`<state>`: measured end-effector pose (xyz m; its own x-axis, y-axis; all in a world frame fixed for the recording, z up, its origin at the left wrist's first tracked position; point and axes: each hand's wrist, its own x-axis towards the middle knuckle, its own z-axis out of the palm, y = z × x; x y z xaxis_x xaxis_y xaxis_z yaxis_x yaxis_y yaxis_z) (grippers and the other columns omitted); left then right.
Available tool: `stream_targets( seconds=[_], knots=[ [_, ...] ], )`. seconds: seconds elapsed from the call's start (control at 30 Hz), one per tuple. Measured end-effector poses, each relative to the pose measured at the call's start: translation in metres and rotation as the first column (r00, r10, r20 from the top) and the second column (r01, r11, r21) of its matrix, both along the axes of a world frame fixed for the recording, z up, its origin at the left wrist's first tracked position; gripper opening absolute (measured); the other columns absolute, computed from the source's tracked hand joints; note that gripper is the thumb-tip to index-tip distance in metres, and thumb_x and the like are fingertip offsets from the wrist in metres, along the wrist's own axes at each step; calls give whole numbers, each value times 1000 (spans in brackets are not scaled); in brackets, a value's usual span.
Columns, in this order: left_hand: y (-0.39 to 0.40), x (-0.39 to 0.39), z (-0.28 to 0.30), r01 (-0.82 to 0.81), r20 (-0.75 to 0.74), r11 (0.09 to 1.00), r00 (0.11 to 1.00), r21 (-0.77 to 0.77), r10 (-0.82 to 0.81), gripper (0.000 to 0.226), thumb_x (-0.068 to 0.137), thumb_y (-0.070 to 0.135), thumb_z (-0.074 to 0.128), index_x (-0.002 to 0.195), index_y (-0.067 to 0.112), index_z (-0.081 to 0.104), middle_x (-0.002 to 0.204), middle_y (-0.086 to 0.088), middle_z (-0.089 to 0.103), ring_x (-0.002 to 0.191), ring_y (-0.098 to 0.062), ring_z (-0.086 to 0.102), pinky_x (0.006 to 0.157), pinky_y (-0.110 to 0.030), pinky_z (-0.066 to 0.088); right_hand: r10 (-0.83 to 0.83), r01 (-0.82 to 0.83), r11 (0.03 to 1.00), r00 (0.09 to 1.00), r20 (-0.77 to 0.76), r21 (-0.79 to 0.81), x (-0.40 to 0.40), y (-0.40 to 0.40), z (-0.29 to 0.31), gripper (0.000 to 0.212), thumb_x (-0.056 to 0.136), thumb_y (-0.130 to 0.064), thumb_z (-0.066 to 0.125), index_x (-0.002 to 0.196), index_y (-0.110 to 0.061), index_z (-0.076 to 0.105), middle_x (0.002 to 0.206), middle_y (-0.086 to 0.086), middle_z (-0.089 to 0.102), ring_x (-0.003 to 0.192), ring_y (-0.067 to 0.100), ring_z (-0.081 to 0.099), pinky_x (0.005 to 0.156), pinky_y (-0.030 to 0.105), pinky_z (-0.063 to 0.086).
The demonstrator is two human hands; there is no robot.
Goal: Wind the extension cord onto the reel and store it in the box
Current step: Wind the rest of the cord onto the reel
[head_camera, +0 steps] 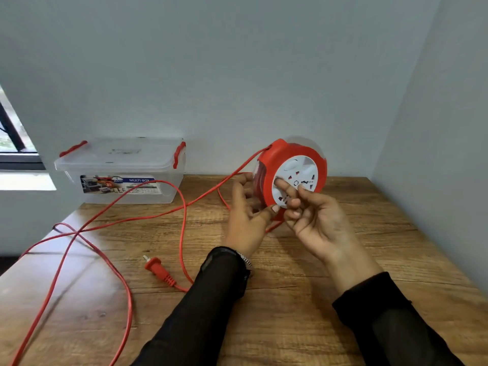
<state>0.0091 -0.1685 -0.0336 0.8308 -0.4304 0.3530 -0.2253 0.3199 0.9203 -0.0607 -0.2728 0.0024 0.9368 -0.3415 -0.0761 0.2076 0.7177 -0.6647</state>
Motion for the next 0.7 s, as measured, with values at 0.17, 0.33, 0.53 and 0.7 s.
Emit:
stream_targets(
  seconds=[0.17,0.33,0.53,0.7],
  knots=[
    [5,2,7,-50,-135,997,990,-53,42,46,86,-11,60,115,20,43,97,11,67,86,-8,71,64,-32,61,-277,91,733,945,-174,-674,-1,-1,-1,8,88,-11,60,96,-11,63,88,7,74,55,5,55,48,19,39],
    [18,16,11,-103,-99,995,990,15,104,43,83,-10,64,121,9,56,101,-6,70,94,-18,70,75,-27,60,-402,158,-355,864,303,-921,-3,-6,-14,47,84,-8,59,125,-31,55,128,3,48,118,21,48,93,35,48],
    [28,18,18,-53,8,997,999,49,53,48,83,-11,64,123,15,57,107,5,69,93,0,69,85,-24,58,-348,-81,-524,929,127,-848,-2,-7,-19,68,90,-13,50,140,-52,26,149,7,29,132,24,31,102,42,42],
    [28,10,25,-22,109,995,994,95,11,54,79,-13,67,122,17,56,108,-2,63,83,12,65,72,-8,52,-374,-100,-532,919,128,-841,4,-14,-27,70,92,-22,51,146,-45,14,143,9,34,128,26,32,104,42,36]
  ],
)
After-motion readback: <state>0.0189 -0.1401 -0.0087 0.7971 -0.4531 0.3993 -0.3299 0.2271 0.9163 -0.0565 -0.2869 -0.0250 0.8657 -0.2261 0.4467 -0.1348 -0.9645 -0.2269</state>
